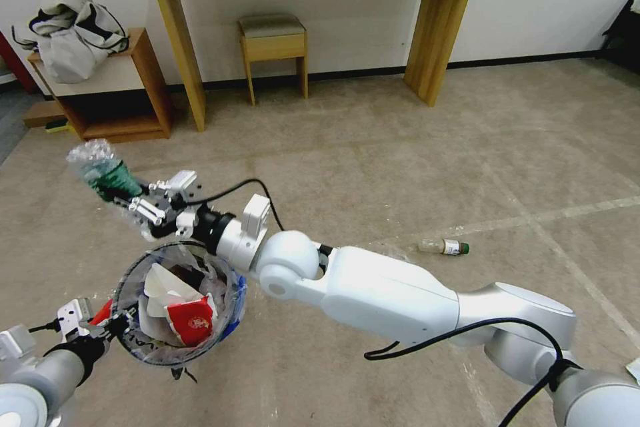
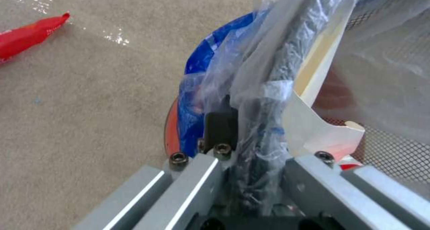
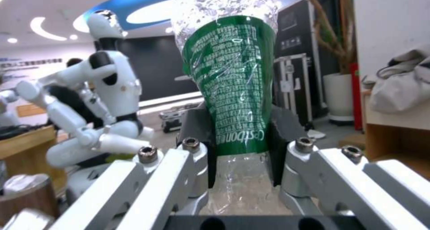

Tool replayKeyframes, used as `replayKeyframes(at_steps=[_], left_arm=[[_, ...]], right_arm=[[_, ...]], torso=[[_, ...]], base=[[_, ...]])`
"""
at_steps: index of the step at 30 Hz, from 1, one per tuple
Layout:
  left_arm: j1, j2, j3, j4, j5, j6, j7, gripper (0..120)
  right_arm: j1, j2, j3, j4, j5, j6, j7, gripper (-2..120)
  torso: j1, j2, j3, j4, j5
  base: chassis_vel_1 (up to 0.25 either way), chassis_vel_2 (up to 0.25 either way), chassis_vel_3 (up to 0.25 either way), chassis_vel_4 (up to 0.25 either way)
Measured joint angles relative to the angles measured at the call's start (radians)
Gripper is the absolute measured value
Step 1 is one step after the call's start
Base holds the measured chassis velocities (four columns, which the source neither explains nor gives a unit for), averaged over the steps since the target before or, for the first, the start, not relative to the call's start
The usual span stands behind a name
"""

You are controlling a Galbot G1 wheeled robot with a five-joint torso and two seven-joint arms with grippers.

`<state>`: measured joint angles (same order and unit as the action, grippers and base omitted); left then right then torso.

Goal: Pick up the trash bin and place the garbage on the floor into it.

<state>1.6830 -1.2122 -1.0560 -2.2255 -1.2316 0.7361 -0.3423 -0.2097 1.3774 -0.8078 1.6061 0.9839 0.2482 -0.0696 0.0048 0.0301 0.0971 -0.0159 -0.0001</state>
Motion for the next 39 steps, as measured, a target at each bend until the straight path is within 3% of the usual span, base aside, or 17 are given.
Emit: replayKeyframes(at_steps=[22,39], left_arm=[[-0.001,0.002,-0.001,-0.009,-0.007,0.0,-0.005,0],[-0.002,0.004,-0.003,-0.009,-0.011,-0.001,-0.006,0]], right_arm=[[-0.098,-0.031,-0.052,-0.073,-0.039,0.069,-0.053,19],[-0.149,-0.01,-0.084,-0.163,-0.058,0.118,-0.085,19]], torso=[[0.0,0.0,0.0,-0.0001,0.0002],[0.0,0.0,0.0,-0.0001,0.0001]], base=[[0.0,0.0,0.0,0.0],[0.0,0.0,0.0,0.0]])
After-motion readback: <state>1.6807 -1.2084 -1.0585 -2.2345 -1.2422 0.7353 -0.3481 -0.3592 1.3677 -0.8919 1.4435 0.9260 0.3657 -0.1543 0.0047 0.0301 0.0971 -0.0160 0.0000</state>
